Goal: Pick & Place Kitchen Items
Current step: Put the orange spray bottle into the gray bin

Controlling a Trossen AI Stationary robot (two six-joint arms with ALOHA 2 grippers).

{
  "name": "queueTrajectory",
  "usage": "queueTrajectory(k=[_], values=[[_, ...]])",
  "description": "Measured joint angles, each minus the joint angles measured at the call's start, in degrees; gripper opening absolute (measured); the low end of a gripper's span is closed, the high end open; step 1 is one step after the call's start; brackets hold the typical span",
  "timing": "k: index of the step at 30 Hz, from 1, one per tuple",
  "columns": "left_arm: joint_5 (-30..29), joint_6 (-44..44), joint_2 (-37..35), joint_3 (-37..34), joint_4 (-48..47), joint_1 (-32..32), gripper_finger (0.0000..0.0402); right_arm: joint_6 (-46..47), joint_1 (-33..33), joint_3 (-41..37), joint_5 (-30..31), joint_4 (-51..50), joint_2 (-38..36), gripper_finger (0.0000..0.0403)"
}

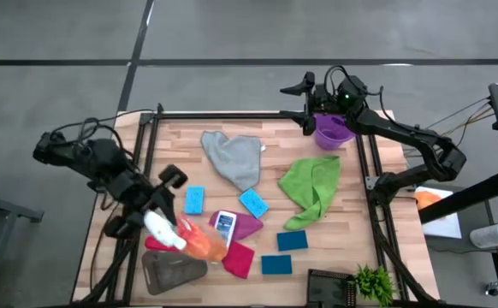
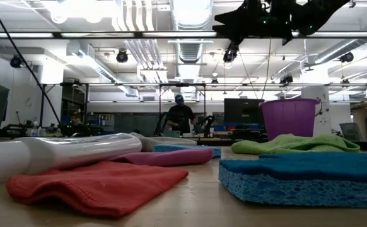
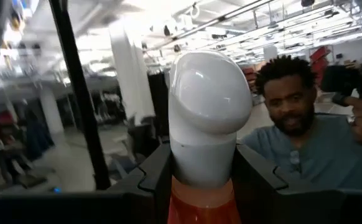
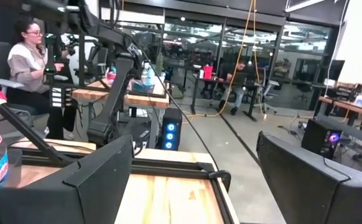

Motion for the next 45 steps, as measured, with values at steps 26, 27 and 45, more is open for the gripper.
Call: queueTrajectory(k=[26, 27, 45], values=[[-26.08, -7.31, 10.95, -0.02, 1.23, -24.08, 0.0123, 3.87, 0.00, 0.02, 0.00, -2.79, 0.79, 0.0338], [-27.48, -8.06, 11.07, -0.02, 0.19, -24.74, 0.0123, 3.95, 0.00, 0.02, 0.00, -2.83, 0.79, 0.0338], [-67.02, -13.34, 17.71, -0.17, -14.60, -37.11, 0.0123, 4.16, 0.00, 0.02, 0.47, -5.84, 0.79, 0.0338]])
